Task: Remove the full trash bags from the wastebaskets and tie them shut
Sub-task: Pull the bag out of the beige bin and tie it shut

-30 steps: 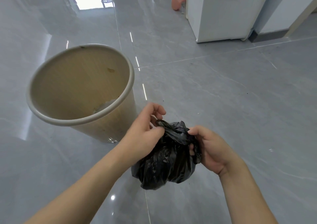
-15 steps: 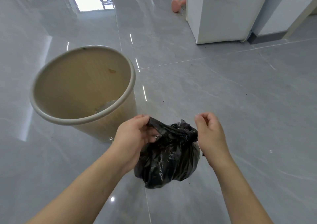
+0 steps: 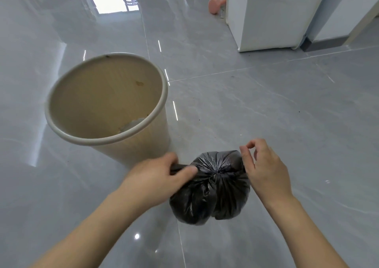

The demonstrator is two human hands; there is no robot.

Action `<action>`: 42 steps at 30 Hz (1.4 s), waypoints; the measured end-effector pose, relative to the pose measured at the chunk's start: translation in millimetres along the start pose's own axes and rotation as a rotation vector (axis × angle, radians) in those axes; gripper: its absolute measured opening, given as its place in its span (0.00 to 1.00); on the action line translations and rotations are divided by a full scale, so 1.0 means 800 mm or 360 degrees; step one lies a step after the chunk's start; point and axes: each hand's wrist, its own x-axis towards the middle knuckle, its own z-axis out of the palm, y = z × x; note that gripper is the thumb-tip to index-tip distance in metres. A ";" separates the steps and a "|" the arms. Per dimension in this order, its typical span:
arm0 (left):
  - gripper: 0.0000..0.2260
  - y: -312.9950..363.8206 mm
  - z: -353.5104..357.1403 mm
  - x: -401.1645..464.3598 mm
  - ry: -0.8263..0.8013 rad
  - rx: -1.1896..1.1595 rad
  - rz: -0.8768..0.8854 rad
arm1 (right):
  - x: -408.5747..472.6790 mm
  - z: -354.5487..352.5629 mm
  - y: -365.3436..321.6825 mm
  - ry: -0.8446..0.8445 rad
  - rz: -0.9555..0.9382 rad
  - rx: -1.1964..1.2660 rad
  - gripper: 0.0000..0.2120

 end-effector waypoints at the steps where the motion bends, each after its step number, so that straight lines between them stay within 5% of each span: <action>1: 0.30 0.003 0.002 0.003 -0.0036 0.0273 0.0116 | 0.001 0.001 -0.006 0.0005 -0.0027 -0.0034 0.10; 4: 0.29 0.009 0.009 0.013 -0.0042 0.0355 0.0282 | 0.006 -0.001 -0.010 -0.0035 -0.0109 -0.0076 0.12; 8: 0.24 -0.012 0.002 0.019 -0.0178 -0.0486 -0.0073 | 0.010 -0.013 0.012 -0.0170 -0.0140 -0.0093 0.16; 12: 0.24 -0.017 0.003 0.023 -0.0227 -0.0225 -0.0127 | 0.008 -0.020 0.028 -0.0325 -0.0057 -0.0205 0.18; 17: 0.23 -0.003 0.009 0.028 -0.0019 -0.0223 -0.0033 | 0.008 -0.029 0.010 -0.1173 0.0298 -0.0387 0.34; 19: 0.22 -0.006 0.011 0.025 0.0070 0.0009 0.0065 | 0.006 -0.040 0.006 -0.1668 0.0509 0.0030 0.34; 22: 0.22 -0.008 0.018 0.019 0.0240 0.0448 0.0174 | -0.008 -0.045 0.006 -0.2182 0.1075 0.1227 0.28; 25: 0.19 -0.005 0.023 0.013 0.0385 0.0577 0.0329 | -0.023 -0.032 0.001 -0.1964 0.1580 0.2534 0.17; 27: 0.16 -0.003 0.023 0.009 0.0408 0.0559 0.0538 | -0.028 -0.019 -0.009 -0.1460 0.1745 0.3312 0.11; 29: 0.14 0.002 0.023 0.001 0.0357 0.0568 0.0819 | -0.028 -0.005 -0.021 -0.0885 0.1742 0.3483 0.15; 31: 0.13 0.012 0.027 -0.010 0.0329 0.0642 0.1091 | -0.024 0.005 -0.036 -0.0498 0.1645 0.3340 0.18; 34: 0.12 0.020 0.033 -0.027 0.0278 0.0633 0.1266 | -0.018 0.017 -0.049 -0.0316 0.1513 0.2895 0.17; 38: 0.11 0.017 0.024 -0.031 0.0281 0.0541 0.1231 | -0.015 0.021 -0.051 -0.0364 0.1153 0.2080 0.15; 42: 0.08 0.014 0.005 -0.030 0.0255 0.0457 0.1172 | -0.016 0.015 -0.046 -0.0685 0.0817 0.1286 0.13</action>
